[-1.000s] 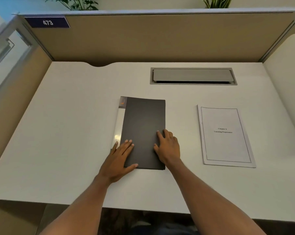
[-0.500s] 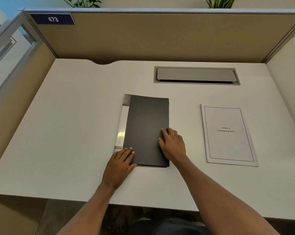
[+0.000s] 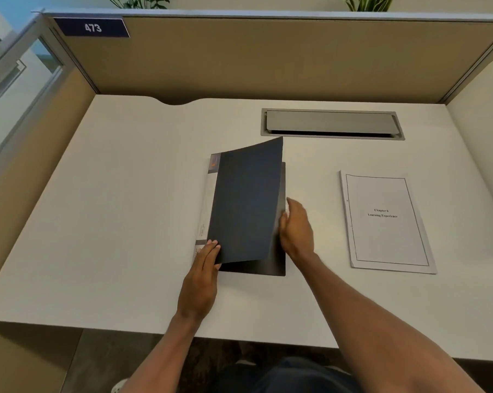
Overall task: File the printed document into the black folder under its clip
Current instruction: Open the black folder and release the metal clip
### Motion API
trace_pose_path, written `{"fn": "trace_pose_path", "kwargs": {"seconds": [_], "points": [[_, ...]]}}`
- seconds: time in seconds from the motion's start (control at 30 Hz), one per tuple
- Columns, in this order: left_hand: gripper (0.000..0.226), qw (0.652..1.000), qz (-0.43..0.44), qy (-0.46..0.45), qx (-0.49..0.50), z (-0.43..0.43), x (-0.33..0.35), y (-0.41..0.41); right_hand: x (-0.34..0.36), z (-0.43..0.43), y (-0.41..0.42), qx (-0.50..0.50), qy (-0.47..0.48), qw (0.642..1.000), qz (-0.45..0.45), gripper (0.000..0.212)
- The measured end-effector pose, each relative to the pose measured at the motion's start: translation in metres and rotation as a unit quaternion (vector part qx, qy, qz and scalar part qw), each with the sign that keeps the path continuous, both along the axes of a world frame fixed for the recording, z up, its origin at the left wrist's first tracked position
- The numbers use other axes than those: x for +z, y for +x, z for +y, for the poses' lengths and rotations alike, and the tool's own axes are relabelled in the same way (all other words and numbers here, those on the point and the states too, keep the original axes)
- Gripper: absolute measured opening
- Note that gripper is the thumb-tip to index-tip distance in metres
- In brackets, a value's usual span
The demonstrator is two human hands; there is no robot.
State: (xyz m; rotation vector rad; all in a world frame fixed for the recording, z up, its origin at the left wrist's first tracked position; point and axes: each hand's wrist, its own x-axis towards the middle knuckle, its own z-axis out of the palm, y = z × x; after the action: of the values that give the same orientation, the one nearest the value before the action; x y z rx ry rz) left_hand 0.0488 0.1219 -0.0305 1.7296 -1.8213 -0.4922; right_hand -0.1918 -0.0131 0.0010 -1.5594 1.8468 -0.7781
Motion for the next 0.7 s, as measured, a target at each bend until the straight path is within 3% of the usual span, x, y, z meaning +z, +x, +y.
{"fn": "trace_pose_path", "kwargs": {"seconds": [0.07, 0.17, 0.3, 0.47, 0.7], "points": [[0.047, 0.999, 0.044, 0.004, 0.013, 0.001, 0.001, 0.001, 0.0, 0.001, 0.017, 0.099, 0.024, 0.993, 0.054, 0.047], [0.049, 0.995, 0.099, -0.01, 0.016, 0.002, 0.005, 0.008, -0.002, 0.003, 0.046, 0.216, 0.073, 0.956, 0.184, 0.079], [0.043, 0.984, 0.156, -0.02, 0.082, 0.006, 0.012, 0.014, -0.01, 0.006, 0.062, 0.279, 0.115, 0.905, 0.301, 0.085], [0.032, 0.937, 0.199, -0.072, 0.279, 0.008, 0.023, 0.021, -0.012, 0.003, 0.065, 0.274, 0.123, 0.903, 0.308, 0.086], [0.015, 0.832, 0.293, -0.021, 0.47, -0.001, 0.02, 0.061, -0.013, 0.005, 0.063, 0.268, 0.125, 0.907, 0.299, 0.086]]}}
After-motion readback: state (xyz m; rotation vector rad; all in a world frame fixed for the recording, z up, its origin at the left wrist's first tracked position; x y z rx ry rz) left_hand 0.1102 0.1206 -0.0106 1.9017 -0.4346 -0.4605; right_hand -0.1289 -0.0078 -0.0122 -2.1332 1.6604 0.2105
